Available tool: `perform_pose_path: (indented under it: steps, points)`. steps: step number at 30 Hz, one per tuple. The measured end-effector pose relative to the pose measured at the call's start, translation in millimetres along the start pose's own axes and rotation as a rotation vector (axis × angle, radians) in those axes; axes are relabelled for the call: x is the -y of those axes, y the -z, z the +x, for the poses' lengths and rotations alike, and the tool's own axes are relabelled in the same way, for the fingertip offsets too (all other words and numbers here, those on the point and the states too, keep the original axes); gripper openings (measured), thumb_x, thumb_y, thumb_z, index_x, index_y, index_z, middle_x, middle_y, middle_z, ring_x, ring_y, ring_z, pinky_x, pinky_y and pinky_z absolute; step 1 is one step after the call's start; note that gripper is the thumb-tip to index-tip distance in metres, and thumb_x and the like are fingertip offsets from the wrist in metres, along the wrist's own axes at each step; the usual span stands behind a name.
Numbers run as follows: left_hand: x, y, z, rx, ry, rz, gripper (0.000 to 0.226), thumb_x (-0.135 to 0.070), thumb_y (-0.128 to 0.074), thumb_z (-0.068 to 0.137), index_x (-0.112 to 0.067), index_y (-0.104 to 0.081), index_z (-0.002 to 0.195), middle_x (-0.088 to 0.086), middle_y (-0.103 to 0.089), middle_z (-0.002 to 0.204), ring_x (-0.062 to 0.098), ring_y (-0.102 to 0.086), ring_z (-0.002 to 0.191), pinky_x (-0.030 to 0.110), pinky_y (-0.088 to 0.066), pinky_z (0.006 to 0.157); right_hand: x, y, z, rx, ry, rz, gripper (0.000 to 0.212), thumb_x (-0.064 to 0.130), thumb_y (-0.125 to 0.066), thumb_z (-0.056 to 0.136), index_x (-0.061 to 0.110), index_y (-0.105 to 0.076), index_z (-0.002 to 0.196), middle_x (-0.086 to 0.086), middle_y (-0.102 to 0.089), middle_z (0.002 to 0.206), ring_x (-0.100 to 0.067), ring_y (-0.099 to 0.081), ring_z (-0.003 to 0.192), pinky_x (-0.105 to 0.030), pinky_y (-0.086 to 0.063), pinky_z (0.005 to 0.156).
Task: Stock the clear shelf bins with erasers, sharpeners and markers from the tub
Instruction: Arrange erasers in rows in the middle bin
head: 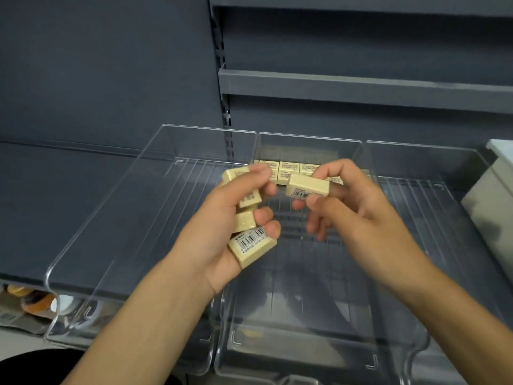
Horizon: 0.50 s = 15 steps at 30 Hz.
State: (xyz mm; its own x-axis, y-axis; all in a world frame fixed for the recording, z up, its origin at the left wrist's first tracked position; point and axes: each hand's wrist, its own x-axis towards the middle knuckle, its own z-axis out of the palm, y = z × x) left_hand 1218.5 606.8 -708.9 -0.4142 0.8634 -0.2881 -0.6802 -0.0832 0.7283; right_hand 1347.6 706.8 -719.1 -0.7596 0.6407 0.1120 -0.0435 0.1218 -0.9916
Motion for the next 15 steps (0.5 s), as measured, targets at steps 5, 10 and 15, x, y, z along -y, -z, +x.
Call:
perform_pose_path:
  steps: [5,10,15]
  points:
    - [-3.2,3.0,2.6,0.002,0.117,-0.373,0.02,-0.023,-0.069,0.075,-0.014,-0.064,0.092,-0.003,-0.049,0.066,0.003,-0.041,0.044,0.014,-0.043,0.041,-2.6,0.3,1.5,0.099,-0.168,0.329,0.01,0.023,-0.059,0.084,0.016,-0.056,0.091,-0.009,-0.067,0.084,-0.015,-0.056,0.062,-0.024,-0.048,0.058]
    - [-2.7,-0.9,4.8,-0.068,0.125,-0.523,0.036,-0.013,-0.074,0.07,-0.006,-0.063,0.104,0.007,-0.052,0.087,0.011,-0.051,0.066,0.021,-0.052,0.05,-4.6,-1.3,2.3,0.013,-0.045,0.135,0.015,0.014,-0.067,0.088,0.012,-0.063,0.102,-0.005,-0.072,0.088,-0.014,-0.064,0.071,-0.024,-0.053,0.066]
    - [-5.5,1.3,3.6,-0.048,0.14,-0.657,0.034,-0.012,-0.072,0.076,-0.001,-0.062,0.106,0.009,-0.063,0.092,0.017,-0.063,0.092,0.035,-0.059,0.052,-4.8,-2.5,0.8,-0.107,0.079,0.016,0.03,0.0,-0.071,0.08,0.013,-0.065,0.107,0.002,-0.075,0.091,-0.009,-0.068,0.077,-0.018,-0.055,0.072]
